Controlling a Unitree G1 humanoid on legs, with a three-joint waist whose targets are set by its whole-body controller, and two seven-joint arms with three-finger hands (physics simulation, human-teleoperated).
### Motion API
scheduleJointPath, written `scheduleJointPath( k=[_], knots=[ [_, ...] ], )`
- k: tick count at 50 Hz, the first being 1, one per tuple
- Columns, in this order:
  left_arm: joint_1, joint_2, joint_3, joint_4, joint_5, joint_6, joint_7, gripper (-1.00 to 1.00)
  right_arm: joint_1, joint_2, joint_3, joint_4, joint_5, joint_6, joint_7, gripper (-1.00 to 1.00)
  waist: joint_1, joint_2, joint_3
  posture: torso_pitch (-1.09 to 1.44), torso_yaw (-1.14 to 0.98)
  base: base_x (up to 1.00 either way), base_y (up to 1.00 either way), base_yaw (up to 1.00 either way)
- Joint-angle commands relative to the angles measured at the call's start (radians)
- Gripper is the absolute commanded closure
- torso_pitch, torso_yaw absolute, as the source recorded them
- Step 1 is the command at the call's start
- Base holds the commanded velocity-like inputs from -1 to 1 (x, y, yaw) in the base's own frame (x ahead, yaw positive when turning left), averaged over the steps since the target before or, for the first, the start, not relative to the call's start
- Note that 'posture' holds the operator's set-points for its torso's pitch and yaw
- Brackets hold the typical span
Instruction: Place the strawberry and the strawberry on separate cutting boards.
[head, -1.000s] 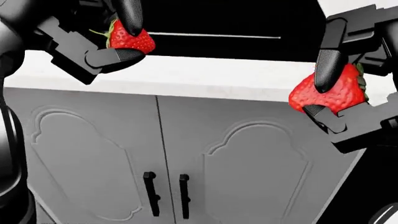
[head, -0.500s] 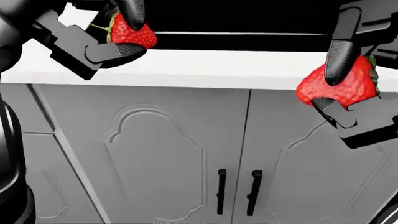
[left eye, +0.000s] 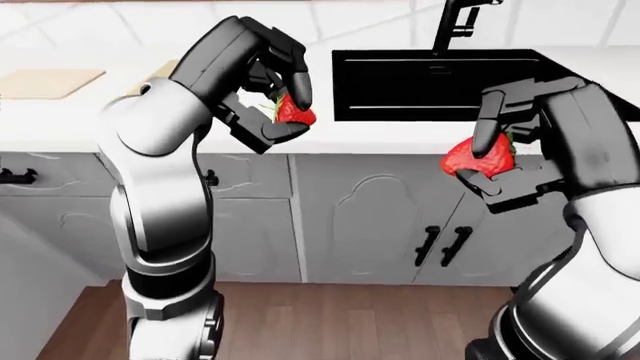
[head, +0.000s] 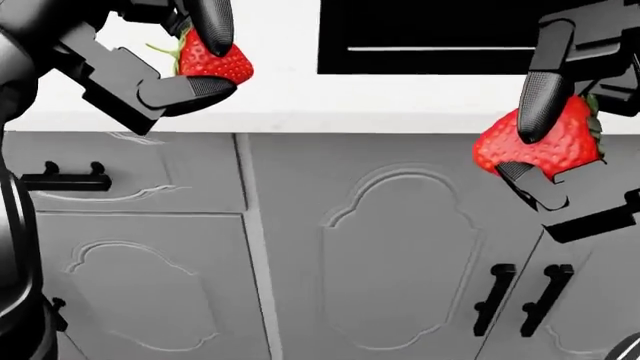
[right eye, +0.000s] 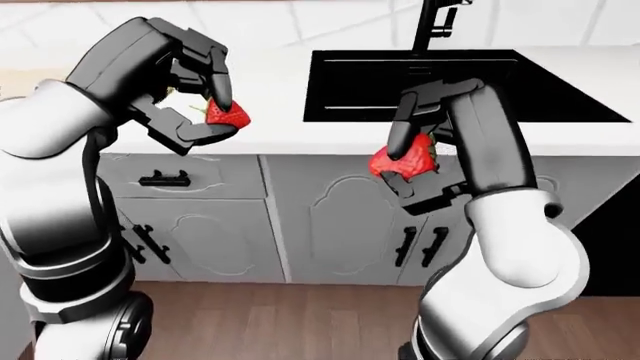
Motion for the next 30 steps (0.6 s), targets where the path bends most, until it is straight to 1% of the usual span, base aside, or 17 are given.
scheduleJointPath(
  k=[1,2,3,4,7,9,10,11,12,13,16,23,25,26,27,28,30],
  knots=[
    [-0.025,0.006,0.009,-0.025,0.009,-0.010,0.007,0.69,-0.013,-0.006,0.000,-0.010,0.002,-0.014,-0.014,1.00,-0.001,-0.017,-0.026,0.00,0.00,0.00,0.73,0.00],
    [-0.022,0.006,0.011,-0.020,0.007,-0.018,0.010,0.69,-0.011,-0.006,0.001,-0.010,0.002,-0.015,-0.016,1.00,-0.015,-0.064,-0.043,0.00,0.00,0.00,0.73,0.00],
    [-0.020,0.006,0.012,-0.022,0.008,-0.017,0.009,0.69,-0.011,-0.007,0.002,-0.012,0.001,-0.014,-0.014,1.00,-0.013,-0.017,-0.024,0.00,0.00,0.00,0.74,0.00],
    [-0.018,0.006,0.013,-0.022,0.008,-0.018,0.010,0.69,-0.011,-0.008,0.003,-0.013,-0.001,-0.013,-0.012,1.00,-0.009,-0.041,-0.037,0.00,0.00,0.00,0.73,0.00],
    [-0.021,0.007,0.013,-0.026,0.010,-0.014,0.007,0.69,-0.007,-0.006,0.005,-0.017,-0.002,-0.014,-0.011,1.00,-0.009,-0.040,-0.046,0.00,0.00,0.00,0.74,0.00],
    [-0.023,0.007,0.014,-0.024,0.010,-0.015,0.008,0.69,-0.009,-0.007,0.001,-0.016,0.000,-0.014,-0.011,1.00,-0.013,0.003,-0.020,0.00,0.00,0.00,0.73,0.00],
    [-0.022,0.007,0.015,-0.021,0.008,-0.018,0.009,0.69,-0.010,-0.007,0.002,-0.016,0.000,-0.013,-0.010,1.00,-0.012,0.045,-0.028,0.00,0.00,0.00,0.73,0.00],
    [-0.022,0.008,0.014,-0.025,0.010,-0.014,0.006,0.69,-0.011,-0.007,0.002,-0.014,0.000,-0.014,-0.012,1.00,0.002,0.118,-0.048,0.00,0.00,0.00,0.74,0.00],
    [-0.019,0.009,0.013,-0.027,0.010,-0.014,0.005,0.69,-0.012,-0.005,0.004,-0.012,-0.001,-0.013,-0.014,1.00,-0.002,0.061,-0.024,0.00,0.00,0.00,0.74,0.00],
    [-0.018,0.010,0.016,-0.025,0.008,-0.017,0.005,0.69,-0.012,-0.003,0.005,-0.009,0.001,-0.015,-0.017,1.00,0.005,0.067,-0.022,0.00,0.00,0.00,0.73,0.00],
    [-0.020,0.013,0.020,-0.025,0.006,-0.016,0.006,0.69,-0.019,-0.005,0.008,-0.010,-0.007,-0.009,-0.010,1.00,0.008,0.041,-0.031,0.00,0.00,0.00,0.73,0.00],
    [-0.016,0.011,0.017,-0.025,0.004,-0.019,0.011,0.70,-0.017,-0.004,0.002,-0.015,0.001,-0.012,-0.012,1.00,-0.006,-0.010,-0.011,0.00,0.00,0.00,0.73,0.00],
    [-0.015,0.010,0.017,-0.024,0.004,-0.021,0.013,0.70,-0.017,-0.005,0.002,-0.018,0.003,-0.010,-0.012,1.00,-0.008,-0.030,-0.018,0.00,0.00,0.00,0.74,0.00],
    [-0.015,0.011,0.017,-0.023,0.003,-0.022,0.013,0.70,-0.016,-0.003,0.003,-0.017,0.004,-0.011,-0.015,1.00,-0.010,-0.057,-0.032,0.00,0.00,0.00,0.73,0.00],
    [-0.014,0.011,0.018,-0.022,0.002,-0.024,0.013,0.70,-0.013,-0.002,0.004,-0.016,0.006,-0.014,-0.019,1.00,-0.021,-0.032,-0.027,0.00,0.00,0.00,0.74,0.00],
    [-0.013,0.011,0.019,-0.020,0.001,-0.027,0.015,0.70,-0.013,-0.002,0.004,-0.014,0.008,-0.015,-0.022,1.00,-0.012,-0.051,-0.034,0.00,0.00,0.00,0.74,0.00],
    [-0.010,0.010,0.018,-0.022,0.000,-0.026,0.017,0.70,-0.011,0.000,0.007,-0.014,0.009,-0.015,-0.025,1.00,-0.010,-0.057,-0.048,0.00,0.00,0.00,0.73,0.00]
  ],
)
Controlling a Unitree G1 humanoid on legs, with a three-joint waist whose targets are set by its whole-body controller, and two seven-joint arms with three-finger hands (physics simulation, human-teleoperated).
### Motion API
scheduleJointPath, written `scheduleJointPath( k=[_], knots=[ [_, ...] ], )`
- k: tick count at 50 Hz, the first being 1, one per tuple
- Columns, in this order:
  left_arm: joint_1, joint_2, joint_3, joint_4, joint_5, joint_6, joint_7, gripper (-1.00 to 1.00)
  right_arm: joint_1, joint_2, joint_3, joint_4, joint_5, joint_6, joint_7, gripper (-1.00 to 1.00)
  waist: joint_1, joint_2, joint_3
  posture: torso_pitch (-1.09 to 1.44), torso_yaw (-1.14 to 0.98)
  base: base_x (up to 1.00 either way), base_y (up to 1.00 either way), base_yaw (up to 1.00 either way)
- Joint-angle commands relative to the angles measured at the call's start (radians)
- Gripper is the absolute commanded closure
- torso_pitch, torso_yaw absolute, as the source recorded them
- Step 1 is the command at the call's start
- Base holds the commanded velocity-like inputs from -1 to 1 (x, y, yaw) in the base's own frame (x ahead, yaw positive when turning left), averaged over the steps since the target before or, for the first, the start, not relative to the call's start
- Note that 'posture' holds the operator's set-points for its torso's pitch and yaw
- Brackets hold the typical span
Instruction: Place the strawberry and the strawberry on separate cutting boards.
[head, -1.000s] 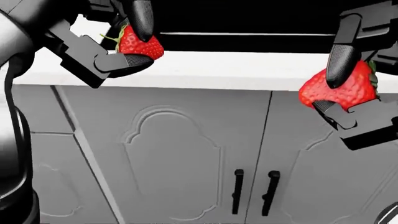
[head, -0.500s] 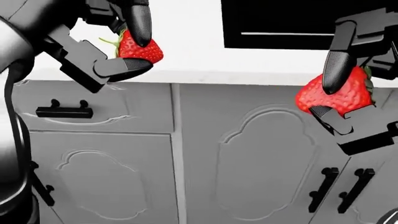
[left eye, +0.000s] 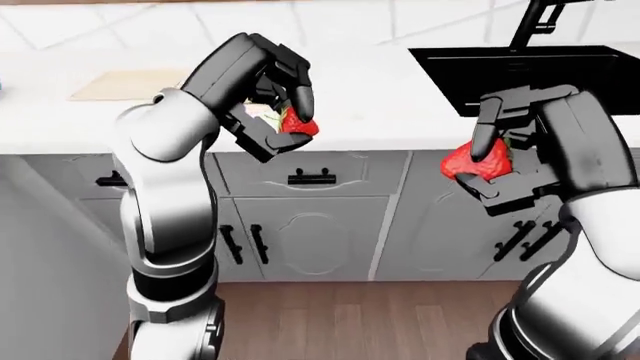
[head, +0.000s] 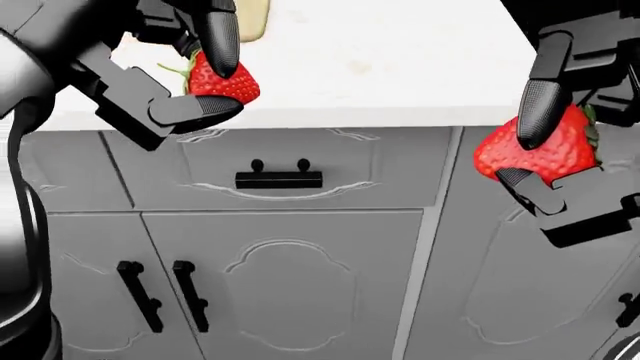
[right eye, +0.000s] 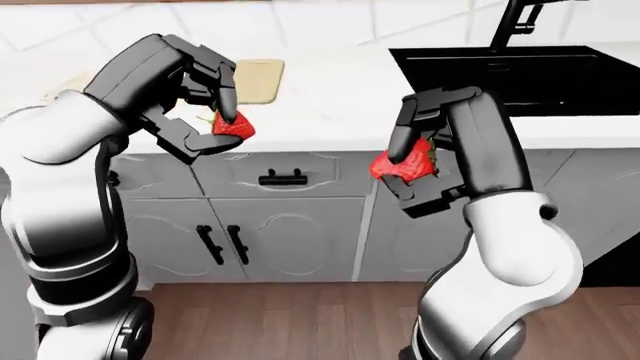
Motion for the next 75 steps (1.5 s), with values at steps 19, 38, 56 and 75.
scheduleJointPath(
  k=[19,38,56,75],
  knots=[
    [-0.030,0.013,0.034,-0.027,0.000,-0.028,0.041,0.72,-0.031,0.003,0.014,-0.034,0.042,-0.018,-0.048,1.00,0.011,0.076,-0.002,0.00,0.00,0.00,0.41,0.00],
    [-0.017,0.016,0.035,-0.037,-0.004,-0.027,0.043,0.73,-0.023,0.005,0.017,-0.037,0.044,-0.036,-0.058,1.00,0.017,-0.014,-0.027,0.00,0.00,0.00,0.51,0.00],
    [-0.003,0.014,0.036,-0.026,-0.016,-0.043,0.059,0.75,-0.028,0.002,0.011,-0.050,0.091,-0.028,-0.104,1.00,0.033,0.082,-0.002,0.00,0.00,0.00,0.28,0.12],
    [-0.006,0.011,0.037,-0.020,-0.021,-0.048,0.070,0.78,-0.055,-0.029,0.012,-0.058,0.102,0.017,-0.118,1.00,0.030,0.027,-0.010,0.00,0.00,0.02,0.00,0.26]
  ],
)
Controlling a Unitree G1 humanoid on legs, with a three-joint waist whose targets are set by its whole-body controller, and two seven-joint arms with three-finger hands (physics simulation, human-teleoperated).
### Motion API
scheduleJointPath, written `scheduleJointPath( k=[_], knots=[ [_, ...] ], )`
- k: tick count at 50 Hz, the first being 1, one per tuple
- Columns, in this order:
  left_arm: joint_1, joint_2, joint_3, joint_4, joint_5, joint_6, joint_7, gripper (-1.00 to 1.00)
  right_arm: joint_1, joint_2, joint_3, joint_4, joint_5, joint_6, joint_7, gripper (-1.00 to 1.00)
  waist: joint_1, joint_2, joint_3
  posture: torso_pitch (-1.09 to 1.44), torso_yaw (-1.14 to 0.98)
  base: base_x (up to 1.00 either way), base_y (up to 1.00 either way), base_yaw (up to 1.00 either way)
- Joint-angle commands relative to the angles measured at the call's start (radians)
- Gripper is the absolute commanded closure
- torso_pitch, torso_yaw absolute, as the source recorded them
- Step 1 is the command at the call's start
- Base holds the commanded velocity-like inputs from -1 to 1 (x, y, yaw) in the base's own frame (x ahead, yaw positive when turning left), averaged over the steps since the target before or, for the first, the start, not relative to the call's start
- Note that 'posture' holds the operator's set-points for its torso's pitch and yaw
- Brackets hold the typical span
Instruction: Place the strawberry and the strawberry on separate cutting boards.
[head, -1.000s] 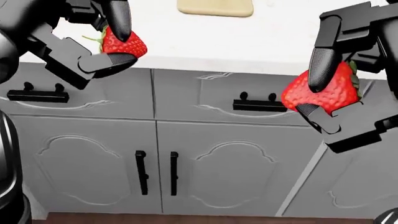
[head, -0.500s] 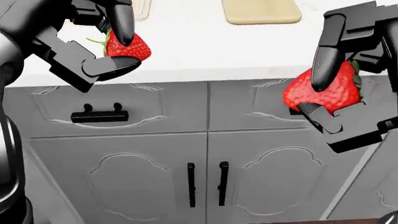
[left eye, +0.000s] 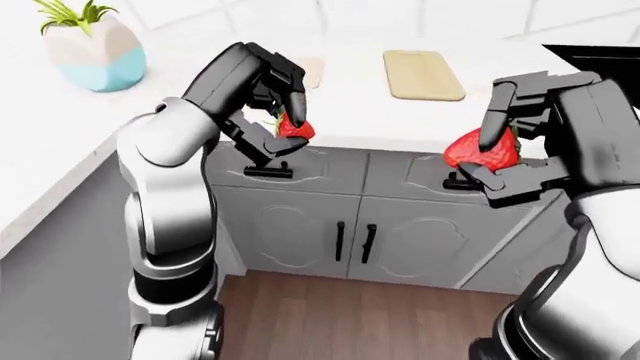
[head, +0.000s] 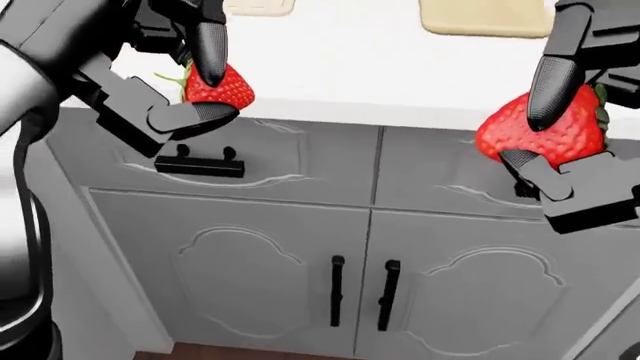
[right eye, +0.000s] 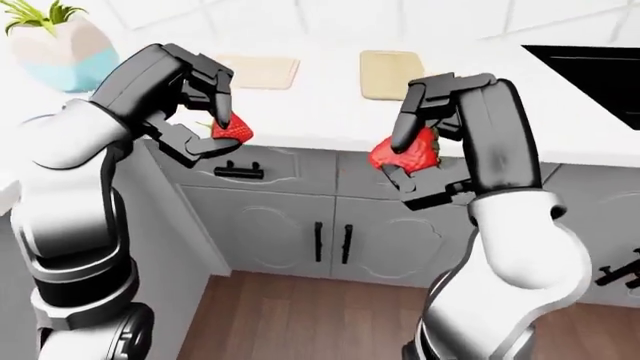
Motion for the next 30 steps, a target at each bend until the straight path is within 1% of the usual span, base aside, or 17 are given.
scheduleJointPath(
  k=[1,3,7,9,10,11,12,13,15,18,20,21,22,23,24,25,30],
  knots=[
    [-0.043,0.016,0.024,-0.041,0.006,-0.022,0.020,0.78,-0.032,-0.003,0.012,-0.027,-0.002,-0.030,-0.009,1.00,0.010,-0.018,-0.032,0.00,0.00,0.17,0.00,0.00],
    [-0.043,0.017,0.023,-0.047,0.007,-0.017,0.018,0.79,-0.028,0.004,0.018,-0.029,-0.002,-0.038,-0.006,1.00,0.007,-0.016,-0.038,0.00,0.00,0.18,0.00,0.00],
    [-0.049,0.024,0.029,-0.050,0.005,-0.010,0.016,0.80,-0.044,0.000,0.017,-0.026,-0.011,-0.037,0.008,1.00,0.001,0.011,-0.024,0.00,0.00,0.19,0.00,0.00],
    [-0.049,0.025,0.030,-0.048,0.003,-0.012,0.017,0.80,-0.049,-0.001,0.018,-0.029,-0.018,-0.034,0.016,1.00,-0.005,0.046,-0.026,0.00,0.00,0.19,0.00,0.00],
    [-0.052,0.027,0.027,-0.058,0.006,-0.001,0.012,0.80,-0.054,-0.003,0.017,-0.032,-0.024,-0.031,0.022,1.00,-0.007,0.078,-0.034,0.00,0.00,0.19,0.00,0.00],
    [-0.052,0.028,0.028,-0.057,0.005,-0.003,0.012,0.81,-0.055,-0.003,0.014,-0.032,-0.024,-0.031,0.024,1.00,0.002,0.040,-0.025,0.00,0.00,0.19,0.00,0.00],
    [-0.055,0.028,0.029,-0.052,0.004,-0.004,0.014,0.81,-0.059,-0.006,0.011,-0.033,-0.025,-0.030,0.029,1.00,0.000,0.059,-0.026,0.00,0.00,0.20,0.00,0.00],
    [-0.057,0.029,0.029,-0.051,0.003,-0.004,0.014,0.81,-0.065,-0.010,0.008,-0.034,-0.028,-0.026,0.036,1.00,0.002,0.063,-0.019,0.00,0.00,0.19,0.00,0.00],
    [-0.064,0.030,0.028,-0.047,0.003,-0.003,0.014,0.82,-0.081,-0.025,-0.004,-0.035,-0.033,-0.016,0.053,1.00,0.006,0.051,-0.023,0.00,0.00,0.19,0.00,0.00],
    [-0.070,0.031,0.026,-0.048,0.006,0.003,0.011,0.81,-0.089,-0.042,-0.016,-0.043,-0.035,-0.004,0.069,1.00,0.007,0.019,-0.014,0.00,0.00,0.18,0.00,0.00],
    [-0.077,0.031,0.023,-0.052,0.010,0.011,0.007,0.82,-0.093,-0.049,-0.022,-0.042,-0.031,-0.002,0.071,1.00,0.011,-0.012,-0.012,0.00,0.00,0.19,0.00,0.00],
    [-0.076,0.030,0.023,-0.048,0.009,0.007,0.009,0.82,-0.096,-0.055,-0.024,-0.043,-0.032,0.002,0.075,1.00,0.012,-0.039,-0.020,0.00,0.00,0.18,0.00,0.00],
    [-0.076,0.030,0.023,-0.046,0.009,0.005,0.009,0.81,-0.100,-0.059,-0.024,-0.044,-0.035,0.006,0.078,1.00,0.011,-0.080,-0.036,0.00,0.00,0.20,0.00,0.00],
    [-0.076,0.030,0.024,-0.046,0.009,0.004,0.009,0.82,-0.102,-0.062,-0.023,-0.045,-0.037,0.009,0.080,1.00,0.004,-0.037,-0.026,0.00,0.00,0.19,0.00,0.00],
    [-0.075,0.029,0.026,-0.044,0.008,0.000,0.011,0.82,-0.102,-0.063,-0.023,-0.045,-0.037,0.009,0.081,1.00,0.010,-0.055,-0.027,0.00,0.00,0.25,0.00,0.00],
    [-0.074,0.029,0.027,-0.041,0.006,-0.004,0.013,0.82,-0.102,-0.064,-0.024,-0.046,-0.037,0.010,0.082,1.00,0.004,-0.051,-0.022,0.00,0.00,0.31,0.00,0.00],
    [-0.082,0.033,0.029,-0.040,0.006,0.001,0.010,0.83,-0.114,-0.080,-0.031,-0.046,-0.040,0.019,0.098,1.00,0.003,-0.002,-0.001,0.00,0.00,0.33,0.00,0.00]
  ],
)
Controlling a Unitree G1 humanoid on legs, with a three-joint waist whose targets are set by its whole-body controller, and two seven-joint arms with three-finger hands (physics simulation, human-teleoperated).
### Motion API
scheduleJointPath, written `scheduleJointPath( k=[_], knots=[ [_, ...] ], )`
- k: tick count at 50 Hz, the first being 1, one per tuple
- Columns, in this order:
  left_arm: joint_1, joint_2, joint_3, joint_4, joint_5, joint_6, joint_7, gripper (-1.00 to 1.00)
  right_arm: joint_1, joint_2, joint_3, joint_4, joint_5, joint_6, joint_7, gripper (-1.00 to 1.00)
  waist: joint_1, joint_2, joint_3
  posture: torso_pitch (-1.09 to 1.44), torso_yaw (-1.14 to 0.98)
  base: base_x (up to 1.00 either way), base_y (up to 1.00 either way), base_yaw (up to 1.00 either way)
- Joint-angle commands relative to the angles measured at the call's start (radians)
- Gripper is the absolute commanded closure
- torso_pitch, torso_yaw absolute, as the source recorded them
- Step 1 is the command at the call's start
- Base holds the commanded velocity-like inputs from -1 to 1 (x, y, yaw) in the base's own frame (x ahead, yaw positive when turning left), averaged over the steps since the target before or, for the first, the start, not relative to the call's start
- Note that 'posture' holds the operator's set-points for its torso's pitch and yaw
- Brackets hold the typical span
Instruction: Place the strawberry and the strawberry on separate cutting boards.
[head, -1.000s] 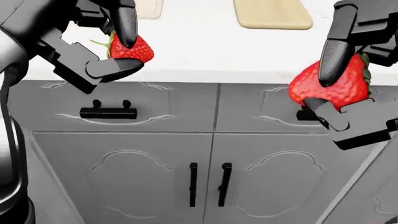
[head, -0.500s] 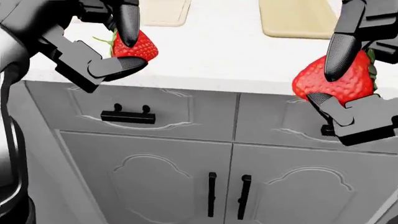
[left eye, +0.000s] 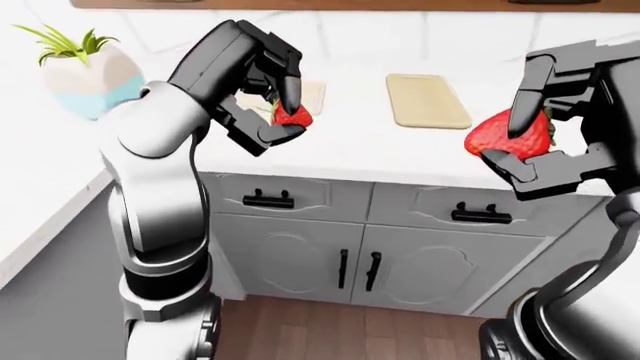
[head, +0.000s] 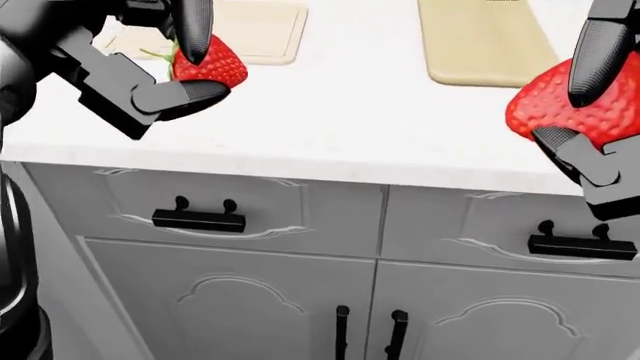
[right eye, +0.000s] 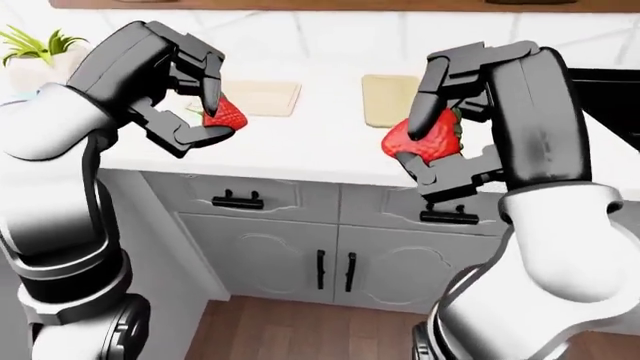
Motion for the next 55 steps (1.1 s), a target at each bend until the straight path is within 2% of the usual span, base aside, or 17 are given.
scheduleJointPath(
  k=[1,4,7,14,18,22,23,28,29,30,31,36,40,42,43,48,55],
  knots=[
    [-0.034,0.012,0.020,-0.017,0.008,-0.019,0.019,0.83,-0.025,-0.009,-0.004,-0.005,-0.001,-0.013,-0.001,1.00,0.002,-0.002,-0.015,0.00,0.00,0.33,0.00,0.00],
    [-0.035,0.011,0.021,-0.009,0.005,-0.025,0.026,0.83,-0.028,-0.015,-0.008,-0.009,-0.003,-0.007,0.006,1.00,-0.007,0.067,-0.034,0.00,0.00,0.33,0.00,0.00],
    [-0.033,0.011,0.021,-0.013,0.004,-0.021,0.028,0.83,-0.021,-0.013,-0.009,-0.012,-0.001,-0.007,0.000,1.00,-0.007,0.066,-0.024,0.00,0.00,0.36,0.00,0.00],
    [-0.026,0.010,0.021,-0.009,-0.004,-0.029,0.035,0.83,-0.014,-0.007,-0.005,-0.012,0.002,-0.008,-0.012,1.00,0.015,0.006,-0.025,0.00,0.00,0.45,0.00,0.00],
    [-0.031,0.013,0.019,-0.021,0.000,-0.014,0.028,0.84,-0.018,-0.011,0.000,-0.017,-0.007,0.000,-0.003,1.00,0.029,-0.066,-0.051,0.00,0.00,0.48,0.00,0.00],
    [-0.031,0.016,0.021,-0.023,0.000,-0.014,0.025,0.84,-0.014,-0.008,-0.002,-0.016,-0.003,-0.008,-0.005,1.00,0.013,-0.069,0.005,0.00,0.00,0.36,0.00,0.00],
    [-0.030,0.016,0.021,-0.021,-0.001,-0.016,0.026,0.84,-0.015,-0.008,-0.003,-0.019,-0.002,-0.006,-0.003,1.00,0.019,-0.076,-0.013,0.00,0.00,0.00,0.00,0.00],
    [-0.038,0.020,0.021,-0.020,0.002,-0.014,0.022,0.84,-0.027,-0.006,-0.002,-0.019,-0.008,0.018,0.008,1.00,0.008,-0.030,-0.007,0.00,0.00,0.00,0.00,0.00],
    [-0.039,0.021,0.020,-0.024,0.004,-0.009,0.019,0.84,-0.029,-0.008,-0.001,-0.018,-0.010,0.021,0.008,1.00,0.009,-0.001,-0.019,0.00,0.00,0.00,-0.27,0.00],
    [-0.039,0.022,0.020,-0.026,0.005,-0.007,0.017,0.84,-0.036,-0.012,-0.001,-0.017,-0.013,0.028,0.013,1.00,0.010,0.079,-0.040,0.00,0.00,0.00,-0.73,0.00],
    [-0.042,0.023,0.019,-0.029,0.007,-0.003,0.014,0.84,-0.044,-0.017,0.001,-0.018,-0.019,0.036,0.022,1.00,0.002,0.036,-0.018,0.00,0.00,0.00,-0.91,0.00],
    [-0.040,0.023,0.022,-0.030,0.009,-0.005,0.013,0.85,-0.037,-0.012,0.004,-0.020,-0.023,0.030,0.018,1.00,0.009,0.078,-0.035,0.00,0.00,0.00,-0.74,0.00],
    [-0.037,0.024,0.023,-0.034,0.010,-0.004,0.010,0.84,-0.019,-0.004,0.003,-0.018,-0.015,0.005,0.007,1.00,0.032,-0.024,0.008,0.00,0.00,0.00,0.00,0.00],
    [-0.034,0.026,0.025,-0.031,0.008,-0.008,0.012,0.84,-0.019,-0.003,0.008,-0.018,-0.020,0.003,0.010,1.00,0.034,-0.103,-0.017,0.00,0.00,0.00,0.00,0.00],
    [-0.033,0.028,0.027,-0.035,0.008,-0.006,0.009,0.84,-0.021,-0.004,0.011,-0.019,-0.026,0.004,0.014,1.00,0.021,-0.051,-0.001,0.00,0.00,0.00,0.00,0.00],
    [-0.031,0.032,0.032,-0.036,0.002,-0.006,0.012,0.85,-0.035,-0.008,0.012,-0.011,-0.050,0.004,0.041,1.00,-0.001,0.013,-0.035,0.00,0.00,0.00,0.00,0.00],
    [-0.070,0.062,0.041,-0.070,-0.002,0.049,-0.017,0.86,-0.260,-0.058,0.039,0.153,-0.261,0.035,0.271,1.00,-0.013,0.000,-0.034,0.00,0.00,0.00,0.00,0.00]
  ],
)
